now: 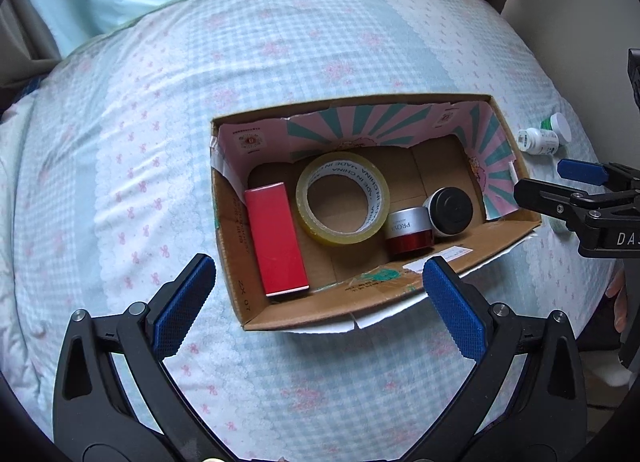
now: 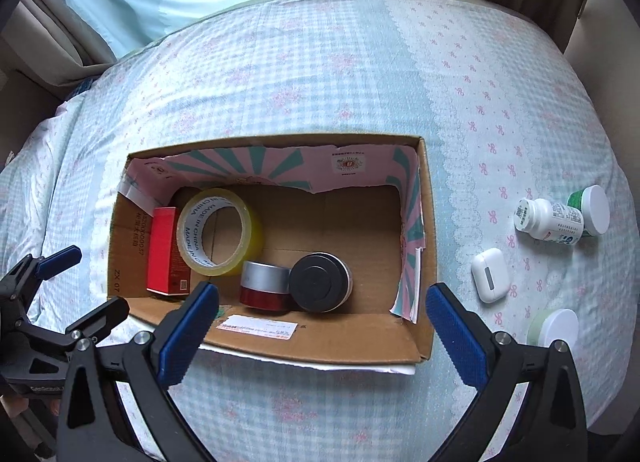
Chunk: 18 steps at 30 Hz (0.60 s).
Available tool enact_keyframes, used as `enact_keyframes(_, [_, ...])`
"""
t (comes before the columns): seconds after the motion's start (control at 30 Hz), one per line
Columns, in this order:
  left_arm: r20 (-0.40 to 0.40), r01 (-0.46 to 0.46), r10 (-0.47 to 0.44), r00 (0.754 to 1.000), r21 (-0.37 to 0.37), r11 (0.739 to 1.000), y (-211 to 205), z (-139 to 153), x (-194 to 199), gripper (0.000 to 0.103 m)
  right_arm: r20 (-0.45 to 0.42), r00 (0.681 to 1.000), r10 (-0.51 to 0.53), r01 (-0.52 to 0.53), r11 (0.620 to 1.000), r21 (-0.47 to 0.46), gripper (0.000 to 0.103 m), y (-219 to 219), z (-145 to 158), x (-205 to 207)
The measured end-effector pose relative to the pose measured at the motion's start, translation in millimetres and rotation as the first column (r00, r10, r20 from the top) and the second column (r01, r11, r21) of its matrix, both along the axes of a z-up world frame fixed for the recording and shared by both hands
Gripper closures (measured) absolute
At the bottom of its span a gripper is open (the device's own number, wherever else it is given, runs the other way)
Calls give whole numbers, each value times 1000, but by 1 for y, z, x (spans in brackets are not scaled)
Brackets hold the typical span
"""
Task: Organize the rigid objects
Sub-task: 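Move both tools toward the white pill bottle and white jars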
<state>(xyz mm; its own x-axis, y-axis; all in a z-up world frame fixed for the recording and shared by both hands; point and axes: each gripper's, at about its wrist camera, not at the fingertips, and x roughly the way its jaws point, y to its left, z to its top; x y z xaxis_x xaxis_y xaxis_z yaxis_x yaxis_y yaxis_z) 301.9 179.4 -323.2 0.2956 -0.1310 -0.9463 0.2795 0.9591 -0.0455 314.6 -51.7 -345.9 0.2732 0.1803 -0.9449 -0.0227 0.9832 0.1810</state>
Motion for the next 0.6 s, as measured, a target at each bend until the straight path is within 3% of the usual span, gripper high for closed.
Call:
enact_keyframes(0.3, [83, -1, 2, 997, -5, 1000, -15, 69, -24, 0, 66, 996, -65, 65, 998, 4, 0, -24, 69, -37])
enact_keyframes(0.6, [114, -59, 68, 991, -84, 995, -49, 119, -59, 0, 145, 983, -116, 126, 990, -63, 0, -89, 120, -95])
